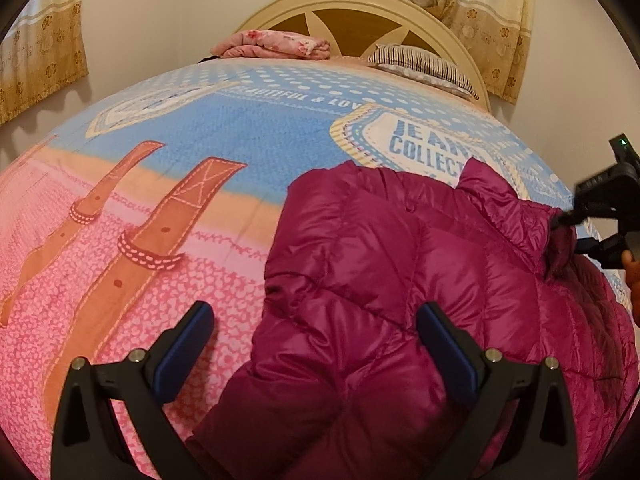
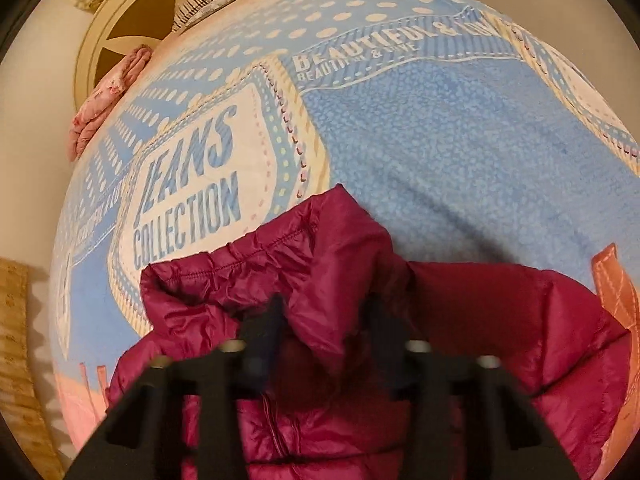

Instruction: Fold large clothes

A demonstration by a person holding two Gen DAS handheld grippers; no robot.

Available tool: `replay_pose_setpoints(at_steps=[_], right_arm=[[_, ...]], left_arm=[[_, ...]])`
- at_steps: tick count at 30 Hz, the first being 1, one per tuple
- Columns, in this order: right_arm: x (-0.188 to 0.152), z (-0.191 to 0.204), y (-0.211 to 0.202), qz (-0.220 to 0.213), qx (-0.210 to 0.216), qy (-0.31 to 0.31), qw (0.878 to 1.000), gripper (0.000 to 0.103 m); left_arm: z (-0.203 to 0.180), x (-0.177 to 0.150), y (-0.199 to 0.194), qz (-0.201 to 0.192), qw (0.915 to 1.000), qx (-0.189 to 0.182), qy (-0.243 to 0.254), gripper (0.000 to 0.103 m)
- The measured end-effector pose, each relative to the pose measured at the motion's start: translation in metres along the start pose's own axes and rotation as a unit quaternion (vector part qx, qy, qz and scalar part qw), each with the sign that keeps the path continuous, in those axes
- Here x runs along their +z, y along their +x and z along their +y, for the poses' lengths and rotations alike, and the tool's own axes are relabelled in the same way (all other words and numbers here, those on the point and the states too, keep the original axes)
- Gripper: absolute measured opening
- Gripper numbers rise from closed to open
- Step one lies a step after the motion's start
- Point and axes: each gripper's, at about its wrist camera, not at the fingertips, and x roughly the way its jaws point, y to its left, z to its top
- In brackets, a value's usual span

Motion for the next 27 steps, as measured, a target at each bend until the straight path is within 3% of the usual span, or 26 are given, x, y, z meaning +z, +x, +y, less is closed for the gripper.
replay_pose_setpoints(at_steps=[6,13,17,22,27], right_arm=[[-0.013,-0.010,-0.031,-0.004,0.003,-0.032,0.999,0.011],[-0.051,-0.029,-0.082,-0.052,-0.008,-0.087,0.995,0.010],[-0.077,-0.049,-0.070,-0.069,-0.024,-0.090,0.993,0.010],[-0.102,-0.089,-0.038,-0.076,0.013,-0.040,0.996,0.008],[-0.111,-0.086,-0.039,-0.112,0.007,-0.075,0.991,0.006]], left_arm=[[0.001,0.001,0.001,0.001,1.0000,-0.002,-0.002,0.103],[0.002,0.001,0.000,0.002,0.9999,-0.009,-0.008,0.103],[0.006,0.001,-0.001,0.003,0.9998,-0.017,-0.013,0.103],[0.007,0.001,-0.002,0.018,0.9993,-0.031,-0.006,0.103],[-0.011,0.008,-0.017,0.006,0.9982,-0.027,0.053,0.103]])
